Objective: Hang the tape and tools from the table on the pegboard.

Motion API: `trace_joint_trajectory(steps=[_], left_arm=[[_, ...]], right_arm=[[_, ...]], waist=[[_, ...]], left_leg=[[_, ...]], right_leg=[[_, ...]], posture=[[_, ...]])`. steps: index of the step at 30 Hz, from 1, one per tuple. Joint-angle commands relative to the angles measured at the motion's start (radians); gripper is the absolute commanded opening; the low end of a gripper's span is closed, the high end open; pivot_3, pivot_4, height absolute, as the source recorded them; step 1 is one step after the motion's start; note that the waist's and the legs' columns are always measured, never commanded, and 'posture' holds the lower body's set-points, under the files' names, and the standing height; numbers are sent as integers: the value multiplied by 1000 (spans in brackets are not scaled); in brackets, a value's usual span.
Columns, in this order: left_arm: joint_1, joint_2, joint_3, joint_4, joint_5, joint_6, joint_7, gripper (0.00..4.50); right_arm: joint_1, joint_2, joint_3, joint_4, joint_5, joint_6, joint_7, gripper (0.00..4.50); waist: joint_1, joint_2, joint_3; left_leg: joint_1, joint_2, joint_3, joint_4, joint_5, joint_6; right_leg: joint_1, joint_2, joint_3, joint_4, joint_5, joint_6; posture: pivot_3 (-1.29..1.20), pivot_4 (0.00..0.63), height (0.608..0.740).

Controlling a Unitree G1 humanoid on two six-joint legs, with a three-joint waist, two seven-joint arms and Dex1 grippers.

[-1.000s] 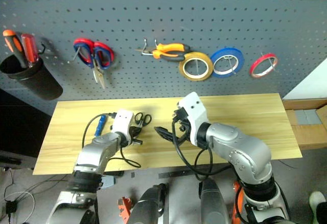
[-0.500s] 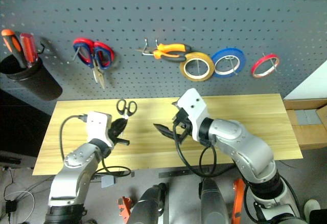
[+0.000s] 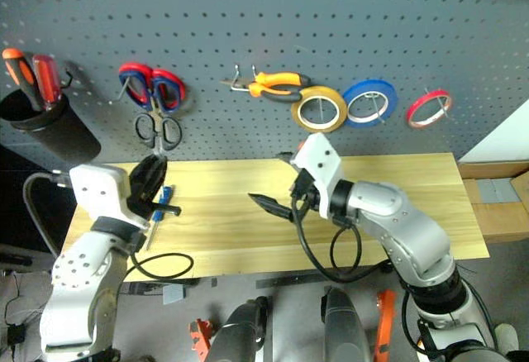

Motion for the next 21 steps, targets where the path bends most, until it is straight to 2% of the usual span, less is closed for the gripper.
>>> trace_joint_trajectory(steps=[1, 10, 21], left_arm=[[21, 10, 36, -100, 25, -25, 25, 144], [-49, -1, 46, -103, -8, 20, 60, 144], [-126, 24, 54, 20, -19, 13, 39, 144]], right_arm=[[-13, -6, -16, -10, -2, -37, 23, 4500], [-34, -9, -10, 30, -16, -66, 46, 4500], [-34, 2, -5, 30, -37, -62, 43, 4500]], waist=[[2, 0, 0], [23, -3, -17], [26, -3, -24]], left_leg=[[0, 0, 0, 0, 0, 0], [0, 0, 0, 0, 0, 0], [1, 0, 0, 0, 1, -2]], right_leg=[[0, 0, 0, 0, 0, 0], [0, 0, -1, 1, 0, 0], [0, 1, 0, 1, 0, 0]], posture=[[-36, 255, 740], [-23, 245, 740], [-45, 248, 740]])
